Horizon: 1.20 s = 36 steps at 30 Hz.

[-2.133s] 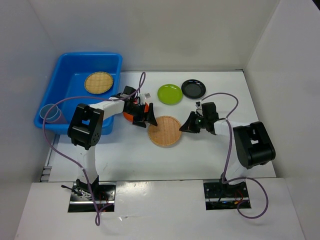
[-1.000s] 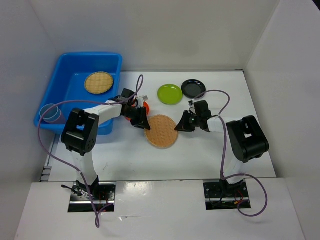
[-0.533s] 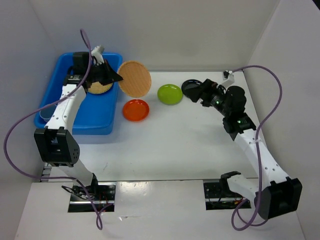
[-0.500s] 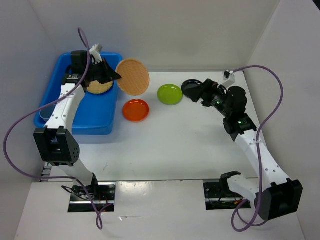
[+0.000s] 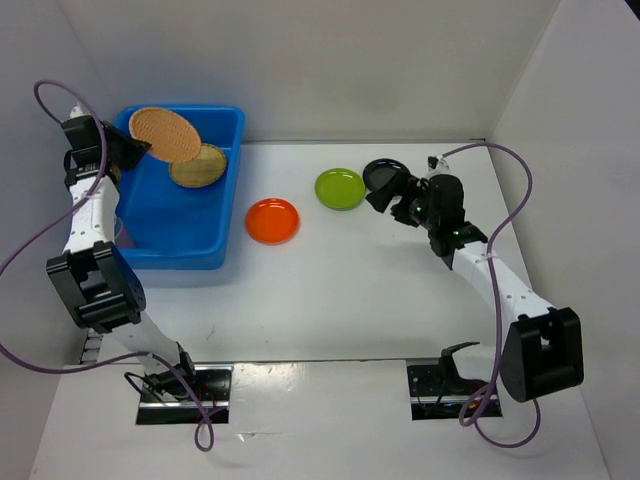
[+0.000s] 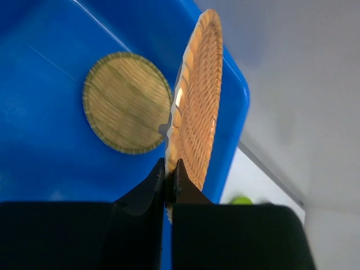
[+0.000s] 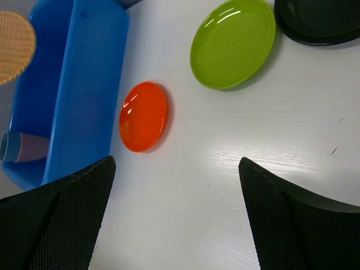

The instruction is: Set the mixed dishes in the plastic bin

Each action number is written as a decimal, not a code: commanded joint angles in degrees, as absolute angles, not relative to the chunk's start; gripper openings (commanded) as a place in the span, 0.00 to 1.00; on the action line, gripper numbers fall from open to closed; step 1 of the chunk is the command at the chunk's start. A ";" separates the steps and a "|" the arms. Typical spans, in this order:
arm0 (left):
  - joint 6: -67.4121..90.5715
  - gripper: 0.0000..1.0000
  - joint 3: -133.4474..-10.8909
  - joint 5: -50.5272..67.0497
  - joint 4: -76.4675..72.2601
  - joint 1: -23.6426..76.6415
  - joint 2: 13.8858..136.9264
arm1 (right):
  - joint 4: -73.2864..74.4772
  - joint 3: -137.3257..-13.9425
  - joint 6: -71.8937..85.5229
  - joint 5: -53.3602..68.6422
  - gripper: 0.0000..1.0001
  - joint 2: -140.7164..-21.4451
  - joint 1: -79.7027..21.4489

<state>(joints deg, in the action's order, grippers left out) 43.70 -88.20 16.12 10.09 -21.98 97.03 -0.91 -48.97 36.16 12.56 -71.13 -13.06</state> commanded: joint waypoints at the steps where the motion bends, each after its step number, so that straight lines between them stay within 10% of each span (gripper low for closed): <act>1: 50.19 0.00 -88.94 13.36 0.00 -21.36 99.66 | -6.86 -49.48 36.56 8.62 0.94 -73.72 -13.01; 36: 47.71 0.01 -103.46 15.72 6.52 -16.79 129.20 | -1.23 -72.25 43.51 -9.84 0.90 -109.86 -2.47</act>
